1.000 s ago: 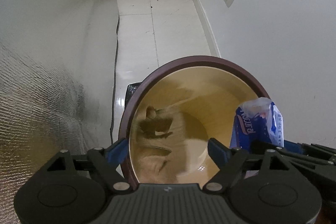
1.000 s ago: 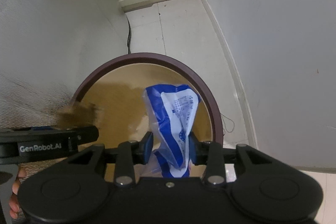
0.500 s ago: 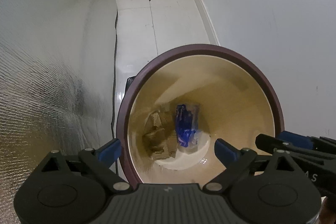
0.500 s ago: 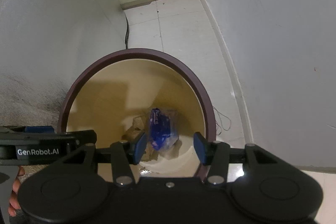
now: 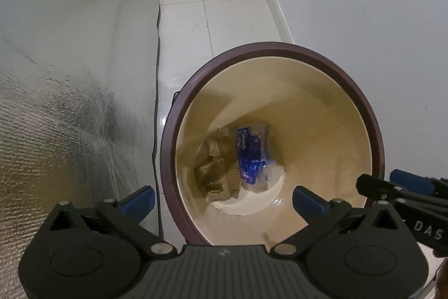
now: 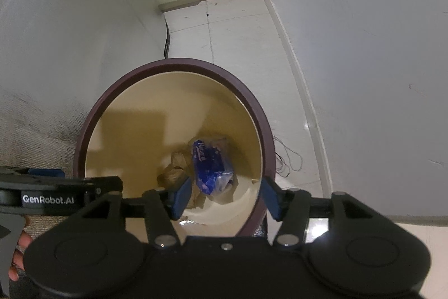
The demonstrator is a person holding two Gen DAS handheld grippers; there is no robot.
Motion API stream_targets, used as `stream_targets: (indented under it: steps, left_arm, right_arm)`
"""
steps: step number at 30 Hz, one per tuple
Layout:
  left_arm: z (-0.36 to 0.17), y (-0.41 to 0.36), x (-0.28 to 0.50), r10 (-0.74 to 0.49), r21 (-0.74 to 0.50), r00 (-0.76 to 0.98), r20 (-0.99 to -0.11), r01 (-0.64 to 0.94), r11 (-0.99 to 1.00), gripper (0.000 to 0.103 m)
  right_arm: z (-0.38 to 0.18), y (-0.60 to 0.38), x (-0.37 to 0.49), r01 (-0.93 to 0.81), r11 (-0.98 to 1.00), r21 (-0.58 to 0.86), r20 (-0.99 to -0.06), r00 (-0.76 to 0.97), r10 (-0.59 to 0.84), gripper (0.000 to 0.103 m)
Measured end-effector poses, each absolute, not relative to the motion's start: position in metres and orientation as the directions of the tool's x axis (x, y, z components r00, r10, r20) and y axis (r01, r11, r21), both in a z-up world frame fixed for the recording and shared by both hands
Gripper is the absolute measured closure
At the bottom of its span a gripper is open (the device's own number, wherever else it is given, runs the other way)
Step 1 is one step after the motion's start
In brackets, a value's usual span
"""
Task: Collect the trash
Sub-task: 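Withdraw both open grippers from the wastebasket back toward the counter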
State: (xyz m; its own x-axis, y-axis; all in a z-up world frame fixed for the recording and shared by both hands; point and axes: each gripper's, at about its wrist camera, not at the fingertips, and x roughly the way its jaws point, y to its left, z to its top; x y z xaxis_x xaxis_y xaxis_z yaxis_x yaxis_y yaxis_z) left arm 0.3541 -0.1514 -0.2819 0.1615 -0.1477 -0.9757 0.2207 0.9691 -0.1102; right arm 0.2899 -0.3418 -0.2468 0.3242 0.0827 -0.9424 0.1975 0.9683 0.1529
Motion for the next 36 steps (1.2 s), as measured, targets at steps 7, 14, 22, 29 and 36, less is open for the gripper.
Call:
stream_targets:
  steps: [7, 14, 22, 29, 36]
  left_arm:
    - [-0.272, -0.143, 0.342, -0.149, -0.105, 0.189, -0.971, 0.223, 0.969, 0.000]
    - [-0.263, -0.134, 0.327, -0.138, -0.093, 0.209, -0.968, 0.211, 0.973, 0.000]
    - [-0.249, -0.122, 0.310, -0.141, -0.094, 0.243, -0.960, 0.194, 0.976, 0.000]
    - [-0.225, -0.117, 0.286, -0.164, -0.102, 0.295, -0.941, 0.215, 0.971, 0.000]
    - [-0.201, -0.113, 0.260, -0.186, -0.103, 0.351, -0.918, 0.241, 0.965, 0.000]
  right_arm:
    - [-0.240, -0.344, 0.283, 0.192, 0.974, 0.121, -0.940, 0.339, 0.050, 0.027]
    - [-0.233, -0.347, 0.272, 0.200, 0.976, 0.083, -0.936, 0.351, 0.008, 0.009]
    - [-0.223, -0.348, 0.251, 0.193, 0.980, 0.042, -0.927, 0.375, -0.035, 0.000]
    - [-0.212, -0.349, 0.230, 0.204, 0.978, 0.039, -0.913, 0.405, -0.048, 0.000]
    - [-0.193, -0.350, 0.205, 0.218, 0.975, 0.040, -0.884, 0.462, -0.067, 0.000]
